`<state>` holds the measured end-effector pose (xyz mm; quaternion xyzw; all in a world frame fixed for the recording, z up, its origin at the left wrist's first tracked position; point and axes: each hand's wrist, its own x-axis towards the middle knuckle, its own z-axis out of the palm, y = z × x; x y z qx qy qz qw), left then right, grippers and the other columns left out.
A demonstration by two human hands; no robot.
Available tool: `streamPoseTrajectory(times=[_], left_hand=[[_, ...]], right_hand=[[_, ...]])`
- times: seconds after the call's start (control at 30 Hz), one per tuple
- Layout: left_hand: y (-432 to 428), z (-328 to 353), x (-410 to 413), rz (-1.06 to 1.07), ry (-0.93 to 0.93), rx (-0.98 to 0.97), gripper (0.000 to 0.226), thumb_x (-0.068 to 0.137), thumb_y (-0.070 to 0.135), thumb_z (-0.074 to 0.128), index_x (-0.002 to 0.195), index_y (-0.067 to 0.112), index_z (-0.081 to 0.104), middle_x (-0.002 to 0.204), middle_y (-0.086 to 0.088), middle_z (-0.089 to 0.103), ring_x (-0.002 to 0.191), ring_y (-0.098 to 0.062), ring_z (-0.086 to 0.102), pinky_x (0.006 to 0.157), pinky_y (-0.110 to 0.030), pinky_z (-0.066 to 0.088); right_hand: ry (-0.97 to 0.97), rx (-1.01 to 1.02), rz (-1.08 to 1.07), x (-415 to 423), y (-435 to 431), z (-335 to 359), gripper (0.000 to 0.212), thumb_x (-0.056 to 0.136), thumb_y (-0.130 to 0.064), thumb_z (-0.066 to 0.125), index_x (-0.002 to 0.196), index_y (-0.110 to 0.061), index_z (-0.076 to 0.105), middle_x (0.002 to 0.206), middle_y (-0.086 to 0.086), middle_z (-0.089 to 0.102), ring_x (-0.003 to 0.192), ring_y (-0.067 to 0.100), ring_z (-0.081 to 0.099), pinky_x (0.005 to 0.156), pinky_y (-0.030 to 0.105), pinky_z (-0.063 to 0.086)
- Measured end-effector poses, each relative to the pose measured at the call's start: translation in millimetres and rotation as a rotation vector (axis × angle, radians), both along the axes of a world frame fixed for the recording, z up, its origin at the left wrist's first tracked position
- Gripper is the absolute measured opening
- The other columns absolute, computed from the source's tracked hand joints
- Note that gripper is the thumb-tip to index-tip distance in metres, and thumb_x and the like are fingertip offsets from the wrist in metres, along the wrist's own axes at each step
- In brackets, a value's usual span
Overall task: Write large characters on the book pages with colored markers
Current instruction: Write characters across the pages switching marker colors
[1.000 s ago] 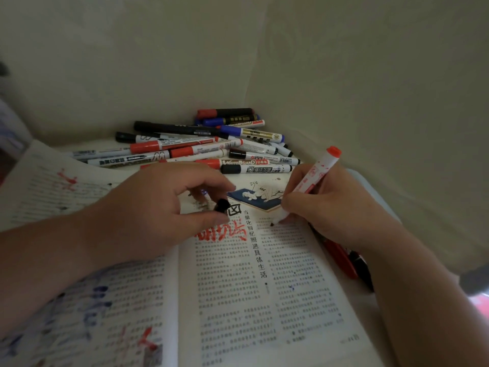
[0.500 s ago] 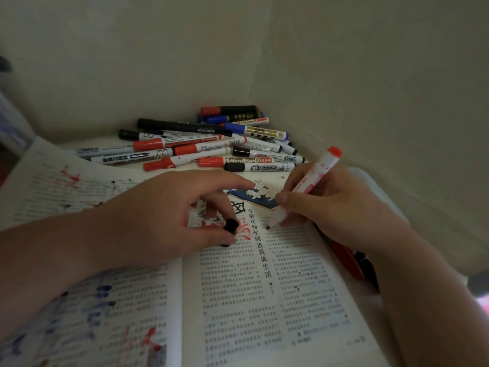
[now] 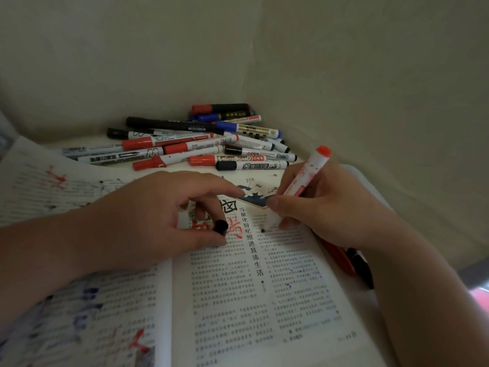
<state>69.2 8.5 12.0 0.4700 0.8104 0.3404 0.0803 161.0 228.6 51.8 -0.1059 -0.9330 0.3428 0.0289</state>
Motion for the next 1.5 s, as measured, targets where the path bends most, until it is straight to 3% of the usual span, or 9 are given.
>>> streamPoseTrajectory(times=[0.2,0.43,0.57,0.73,0.93,1.1,1.27,1.4,1.5], left_hand=[[1,-1,0,0.002,-0.027,0.001,0.049,0.065,0.060,0.067,0.111,0.063,0.052,0.097,0.043,0.065,0.108,0.021,0.052,0.087,-0.018,0.038],[2,1,-3,0.002,-0.050,-0.034,0.056,0.066,0.060,0.073,0.117,0.063,0.049,0.097,0.042,0.065,0.103,0.019,0.055,0.088,-0.019,0.040],[1,0,-4,0.010,-0.078,-0.023,0.068,0.071,0.050,0.081,0.125,0.064,0.043,0.097,0.039,0.066,0.101,0.017,0.058,0.088,-0.016,0.039],[2,-1,0,-0.012,-0.093,0.015,0.083,0.073,0.044,0.084,0.124,0.074,0.026,0.094,0.037,0.067,0.100,0.015,0.060,0.086,-0.011,0.041],[5,-1,3,-0.024,-0.076,0.013,0.085,0.074,0.046,0.083,0.128,0.074,0.024,0.099,0.037,0.067,0.101,0.016,0.059,0.084,-0.005,0.039],[6,-4,0,0.023,-0.036,0.015,0.084,0.069,0.049,0.084,0.129,0.071,0.030,0.092,0.039,0.066,0.092,0.016,0.061,0.075,-0.012,0.042],[7,-13,-1,0.058,-0.110,0.109,0.086,0.061,0.065,0.082,0.128,0.076,0.030,0.095,0.022,0.074,0.092,0.001,0.070,0.086,-0.043,0.057],[5,-22,-5,0.042,-0.185,0.177,0.089,0.051,0.086,0.073,0.130,0.072,0.037,0.102,0.013,0.074,0.095,-0.015,0.073,0.086,-0.053,0.057],[4,-21,-3,0.052,-0.172,0.188,0.083,0.051,0.087,0.072,0.127,0.073,0.039,0.101,0.015,0.073,0.093,-0.011,0.073,0.083,-0.052,0.058]], right_hand=[[0.029,0.069,-0.050,-1,8,-2,0.022,0.090,-0.025,0.072,0.079,-0.007,0.065,0.071,0.007,0.069,0.051,0.005,0.054,0.048,0.014,0.041],[0.342,-0.519,0.187,-4,-6,-15,0.012,0.087,-0.015,0.076,0.082,-0.008,0.067,0.057,-0.005,0.060,0.049,0.004,0.050,0.050,0.015,0.040],[0.380,-0.561,0.244,-6,-14,-23,0.010,0.081,-0.016,0.074,0.078,-0.007,0.069,0.065,0.020,0.057,0.057,0.014,0.049,0.053,0.023,0.041],[0.311,-0.538,0.311,-7,-16,-24,0.009,0.081,-0.015,0.072,0.075,-0.010,0.068,0.059,-0.006,0.058,0.053,0.004,0.050,0.053,0.015,0.040],[0.191,-0.260,0.305,-2,-24,-19,0.011,0.086,-0.024,0.075,0.079,-0.018,0.070,0.075,0.014,0.069,0.072,0.037,0.066,0.066,0.059,0.054],[0.124,-0.096,0.290,-2,-36,-18,0.008,0.091,-0.027,0.074,0.083,-0.026,0.071,0.077,-0.006,0.069,0.072,0.014,0.067,0.071,0.044,0.057],[0.110,-0.062,0.317,0,-41,-12,0.008,0.092,-0.029,0.073,0.086,-0.025,0.072,0.069,-0.011,0.062,0.061,0.001,0.057,0.057,0.018,0.047],[0.107,-0.011,0.337,0,-44,-11,0.012,0.094,-0.027,0.071,0.083,-0.027,0.066,0.069,-0.010,0.059,0.060,0.003,0.052,0.056,0.016,0.042],[0.096,-0.025,0.357,-1,-44,-13,0.009,0.096,-0.026,0.069,0.091,-0.019,0.070,0.076,-0.007,0.064,0.064,0.005,0.055,0.059,0.018,0.045]])
